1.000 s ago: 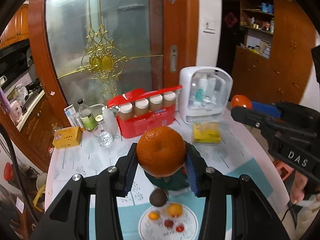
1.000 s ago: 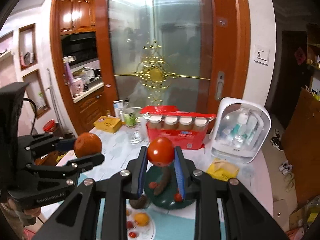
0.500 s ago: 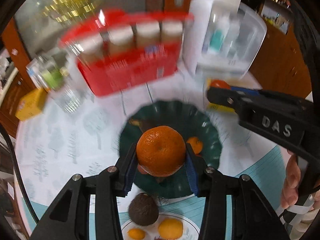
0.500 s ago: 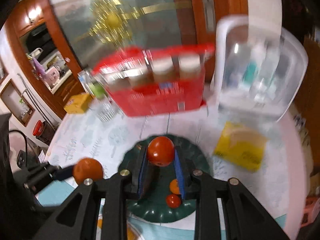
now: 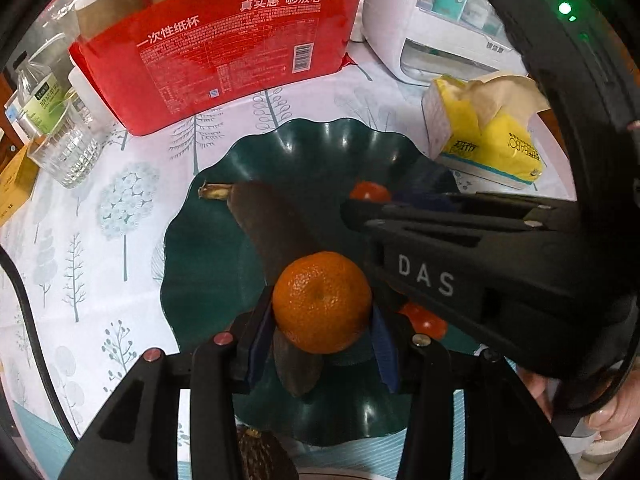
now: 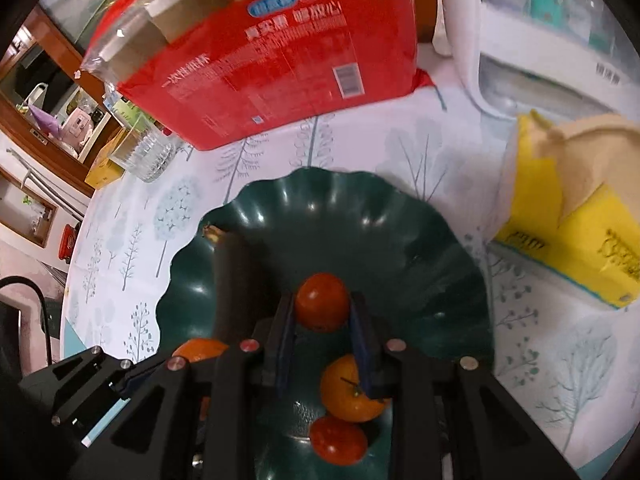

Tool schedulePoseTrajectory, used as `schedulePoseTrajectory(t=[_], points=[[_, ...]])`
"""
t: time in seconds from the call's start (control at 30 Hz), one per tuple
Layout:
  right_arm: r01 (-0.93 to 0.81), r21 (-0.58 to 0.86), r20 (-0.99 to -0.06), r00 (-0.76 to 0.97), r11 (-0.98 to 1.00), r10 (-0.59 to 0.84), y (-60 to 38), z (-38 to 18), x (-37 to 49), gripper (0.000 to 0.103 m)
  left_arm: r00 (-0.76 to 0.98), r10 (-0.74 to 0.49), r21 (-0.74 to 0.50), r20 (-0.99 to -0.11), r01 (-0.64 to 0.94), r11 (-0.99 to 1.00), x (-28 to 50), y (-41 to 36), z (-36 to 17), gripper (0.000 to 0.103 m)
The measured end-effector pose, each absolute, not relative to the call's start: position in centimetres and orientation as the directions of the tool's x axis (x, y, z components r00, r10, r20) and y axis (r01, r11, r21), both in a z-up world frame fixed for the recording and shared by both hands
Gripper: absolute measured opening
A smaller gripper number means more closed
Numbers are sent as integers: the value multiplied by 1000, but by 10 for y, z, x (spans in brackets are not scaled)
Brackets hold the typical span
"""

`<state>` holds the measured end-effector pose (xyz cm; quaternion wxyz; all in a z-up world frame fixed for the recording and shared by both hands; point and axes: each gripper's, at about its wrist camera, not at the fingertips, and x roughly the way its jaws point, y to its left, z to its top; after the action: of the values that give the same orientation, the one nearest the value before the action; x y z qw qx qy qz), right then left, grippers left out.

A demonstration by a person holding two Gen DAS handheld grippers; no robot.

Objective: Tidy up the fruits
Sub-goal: 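Carry the orange to the green plate with left gripper while right gripper places tomato, then withdraw both open grippers back toward the white fruit plate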

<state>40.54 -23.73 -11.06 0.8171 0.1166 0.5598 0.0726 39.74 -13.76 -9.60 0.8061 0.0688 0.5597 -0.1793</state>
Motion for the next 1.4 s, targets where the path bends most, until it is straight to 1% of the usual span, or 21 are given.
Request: schedulePoseTrajectory(t=[0.07, 0.1, 0.13, 0.2, 0.23, 0.3, 0.33, 0.6, 0.87, 1.0, 1.13, 1.33, 1.4], points=[[21, 294, -900, 342, 955, 270, -237, -116, 407, 27, 312, -216, -94, -925, 364, 927, 396, -136, -93, 45], [29, 302, -902, 331, 953, 276, -238, -118, 408, 28, 312, -221, -98, -924, 365, 926, 396, -135, -92, 50], [38, 309, -905, 319, 950, 281, -238, -120, 408, 28, 315, -226, -102, -922, 367, 925, 395, -134, -90, 59], [43, 314, -905, 314, 948, 285, -239, -121, 407, 29, 333, -228, -97, -915, 368, 925, 393, -133, -85, 68], [45, 314, -905, 315, 948, 284, -239, -121, 407, 30, 343, -226, -88, -912, 374, 923, 391, -133, -82, 72], [50, 308, -905, 324, 950, 277, -241, -117, 405, 35, 358, -219, -71, -908, 384, 921, 388, -133, -77, 75], [53, 306, -904, 328, 950, 273, -242, -116, 403, 36, 366, -213, -63, -906, 381, 922, 386, -131, -74, 76], [49, 284, -901, 357, 958, 248, -246, -94, 388, 37, 369, -199, -59, -908, 358, 932, 374, -116, -55, 77], [40, 261, -879, 422, 965, 220, -245, -48, 358, 37, 419, -187, -41, -888, 334, 942, 345, -91, -8, 81], [32, 245, -868, 452, 969, 205, -241, -17, 341, 37, 456, -181, -27, -871, 323, 946, 330, -77, 22, 81], [6, 226, -852, 486, 974, 194, -233, 17, 322, 37, 504, -173, -12, -846, 306, 952, 308, -58, 58, 86], [-37, 162, -814, 561, 986, 154, -215, 79, 279, 37, 565, -170, 0, -808, 287, 958, 272, -35, 106, 86], [-49, 147, -796, 587, 988, 147, -210, 97, 265, 37, 584, -172, -1, -793, 281, 960, 257, -27, 121, 89]])
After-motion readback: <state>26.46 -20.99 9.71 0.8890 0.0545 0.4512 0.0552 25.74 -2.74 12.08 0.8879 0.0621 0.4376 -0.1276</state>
